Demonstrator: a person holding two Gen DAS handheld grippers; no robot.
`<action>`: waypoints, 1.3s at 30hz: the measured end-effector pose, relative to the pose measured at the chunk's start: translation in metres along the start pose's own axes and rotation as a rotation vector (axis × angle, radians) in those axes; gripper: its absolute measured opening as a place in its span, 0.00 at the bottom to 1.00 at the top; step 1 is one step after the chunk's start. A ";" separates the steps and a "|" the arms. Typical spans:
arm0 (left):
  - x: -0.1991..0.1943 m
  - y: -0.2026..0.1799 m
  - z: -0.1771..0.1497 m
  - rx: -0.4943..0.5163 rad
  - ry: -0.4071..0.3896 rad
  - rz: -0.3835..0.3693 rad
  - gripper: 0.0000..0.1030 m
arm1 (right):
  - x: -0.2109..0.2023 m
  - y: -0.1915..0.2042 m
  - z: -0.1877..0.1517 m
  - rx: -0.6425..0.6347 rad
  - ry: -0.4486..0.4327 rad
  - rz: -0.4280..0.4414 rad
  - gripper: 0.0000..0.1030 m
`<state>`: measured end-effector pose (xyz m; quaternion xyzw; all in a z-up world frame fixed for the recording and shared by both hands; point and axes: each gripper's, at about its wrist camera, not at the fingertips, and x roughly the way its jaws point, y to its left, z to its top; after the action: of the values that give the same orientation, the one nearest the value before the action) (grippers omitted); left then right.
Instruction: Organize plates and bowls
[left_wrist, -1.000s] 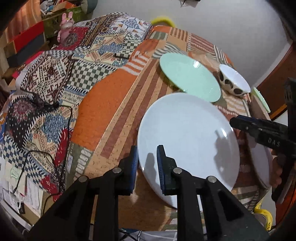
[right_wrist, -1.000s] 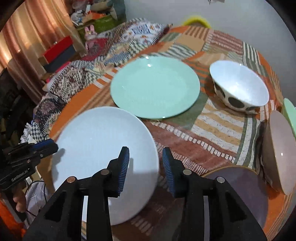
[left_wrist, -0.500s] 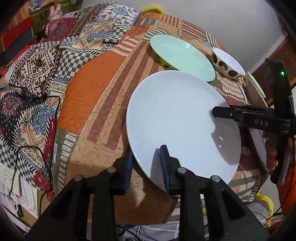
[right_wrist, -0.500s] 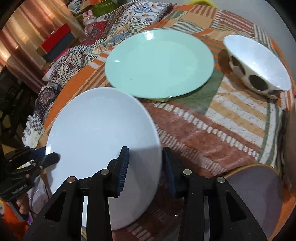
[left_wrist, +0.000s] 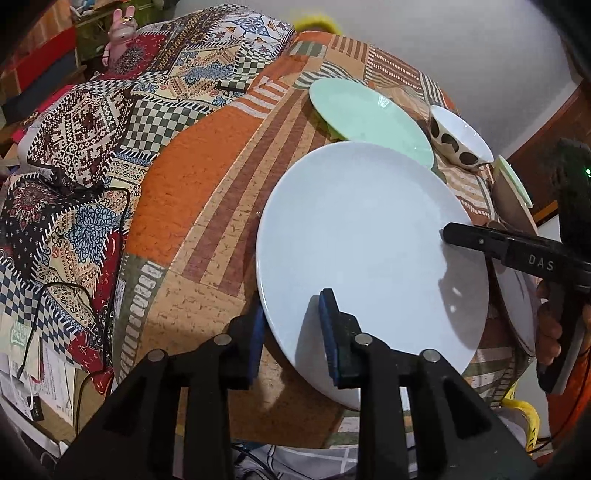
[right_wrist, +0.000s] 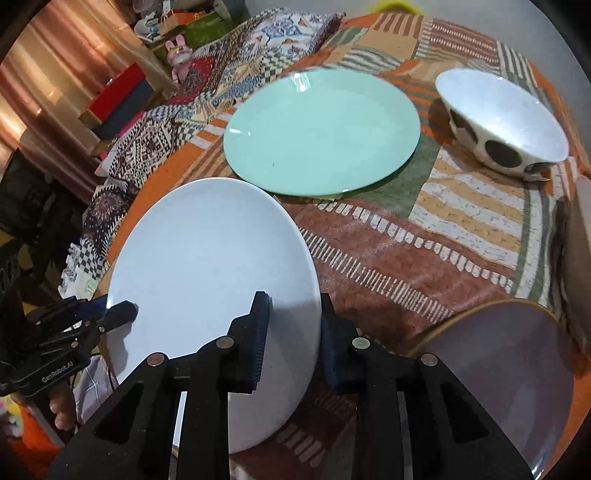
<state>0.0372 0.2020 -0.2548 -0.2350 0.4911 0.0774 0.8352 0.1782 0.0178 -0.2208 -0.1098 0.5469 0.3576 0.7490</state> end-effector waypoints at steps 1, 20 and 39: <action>-0.003 -0.002 0.001 0.004 -0.007 0.002 0.26 | -0.002 0.000 0.000 0.005 -0.008 0.002 0.23; -0.056 -0.059 0.024 0.110 -0.147 -0.046 0.26 | -0.070 -0.020 -0.023 0.092 -0.179 0.006 0.22; -0.036 -0.163 0.008 0.340 -0.089 -0.120 0.26 | -0.125 -0.087 -0.089 0.274 -0.249 -0.064 0.23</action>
<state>0.0841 0.0664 -0.1692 -0.1155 0.4450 -0.0464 0.8869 0.1513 -0.1465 -0.1626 0.0210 0.4900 0.2662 0.8298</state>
